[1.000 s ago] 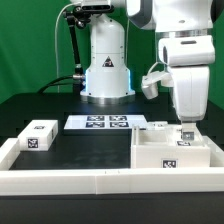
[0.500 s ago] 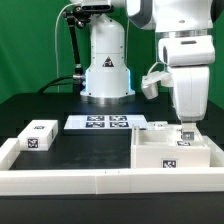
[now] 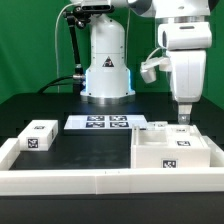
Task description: Assemble cabinet
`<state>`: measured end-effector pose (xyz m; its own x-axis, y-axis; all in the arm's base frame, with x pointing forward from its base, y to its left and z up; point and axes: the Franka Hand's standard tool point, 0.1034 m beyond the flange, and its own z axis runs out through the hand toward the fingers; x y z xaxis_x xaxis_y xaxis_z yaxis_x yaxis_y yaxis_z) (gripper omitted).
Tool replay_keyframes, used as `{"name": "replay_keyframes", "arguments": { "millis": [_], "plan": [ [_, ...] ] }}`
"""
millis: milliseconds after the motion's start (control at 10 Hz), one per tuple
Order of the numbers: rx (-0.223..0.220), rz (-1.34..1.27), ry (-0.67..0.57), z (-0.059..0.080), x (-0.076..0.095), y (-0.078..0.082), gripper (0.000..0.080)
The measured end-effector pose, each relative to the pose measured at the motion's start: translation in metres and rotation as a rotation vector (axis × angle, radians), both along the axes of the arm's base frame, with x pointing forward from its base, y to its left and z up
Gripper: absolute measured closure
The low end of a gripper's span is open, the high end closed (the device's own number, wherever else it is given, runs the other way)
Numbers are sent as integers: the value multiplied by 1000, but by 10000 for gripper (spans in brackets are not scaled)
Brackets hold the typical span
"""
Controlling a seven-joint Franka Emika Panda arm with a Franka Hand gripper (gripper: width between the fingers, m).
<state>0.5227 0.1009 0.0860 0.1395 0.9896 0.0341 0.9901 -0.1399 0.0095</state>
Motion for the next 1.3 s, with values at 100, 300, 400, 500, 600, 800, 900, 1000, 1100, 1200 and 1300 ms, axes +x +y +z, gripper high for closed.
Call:
{"name": "replay_keyframes", "arguments": {
  "millis": [100, 300, 400, 500, 600, 800, 900, 1000, 1100, 1200, 1300],
  "plan": [
    [2, -2, 1, -2, 2, -1, 2],
    [2, -3, 2, -3, 3, -1, 2],
    [2, -3, 2, -3, 3, -1, 2],
    [2, -4, 3, -3, 3, -1, 2],
    [2, -4, 4, -4, 1, -1, 2],
    [-1, -8, 17, -12, -52, 9, 2],
    [-3, -6, 29, -16, -61, 9, 2],
    [-1, -5, 31, -20, -69, 8, 2],
    [-2, -6, 33, -20, -69, 8, 2],
    [-2, -6, 33, -20, -69, 8, 2],
    [-2, -6, 34, -21, -69, 8, 2]
  ]
}}
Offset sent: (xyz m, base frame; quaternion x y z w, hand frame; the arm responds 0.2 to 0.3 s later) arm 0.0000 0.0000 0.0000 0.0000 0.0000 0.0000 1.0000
